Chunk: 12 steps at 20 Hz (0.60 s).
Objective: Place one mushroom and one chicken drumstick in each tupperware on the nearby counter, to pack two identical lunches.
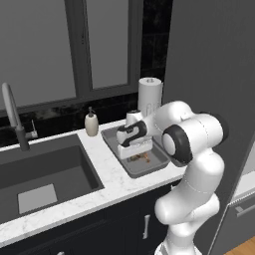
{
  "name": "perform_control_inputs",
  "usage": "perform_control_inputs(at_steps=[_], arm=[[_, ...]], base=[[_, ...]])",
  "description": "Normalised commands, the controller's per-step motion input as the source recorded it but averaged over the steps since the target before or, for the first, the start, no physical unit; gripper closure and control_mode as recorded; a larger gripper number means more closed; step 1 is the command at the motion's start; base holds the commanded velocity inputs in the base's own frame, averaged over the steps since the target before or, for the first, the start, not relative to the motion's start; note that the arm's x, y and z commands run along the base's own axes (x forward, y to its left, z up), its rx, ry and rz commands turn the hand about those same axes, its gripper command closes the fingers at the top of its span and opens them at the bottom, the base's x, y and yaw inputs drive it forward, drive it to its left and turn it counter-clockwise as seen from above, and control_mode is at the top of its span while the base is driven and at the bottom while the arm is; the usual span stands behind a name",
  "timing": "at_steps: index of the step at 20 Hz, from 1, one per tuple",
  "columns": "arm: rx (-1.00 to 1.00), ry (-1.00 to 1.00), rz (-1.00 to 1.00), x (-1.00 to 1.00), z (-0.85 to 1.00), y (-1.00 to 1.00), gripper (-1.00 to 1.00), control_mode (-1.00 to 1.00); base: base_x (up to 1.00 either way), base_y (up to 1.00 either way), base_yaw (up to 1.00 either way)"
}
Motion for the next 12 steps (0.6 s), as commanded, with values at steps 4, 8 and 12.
perform_control_inputs(at_steps=[4,8,12], arm=[[0.0,-0.09,0.0,-0.27,0.06,0.0,-1.0,-1.0],[0.0,-0.17,0.0,-0.48,0.41,-0.01,-1.0,-1.0],[0.0,-0.19,0.0,-0.6,0.69,-0.06,-1.0,-1.0]], base=[[0.0,0.0,0.0],[0.0,0.0,0.0],[0.0,0.0,0.0]])
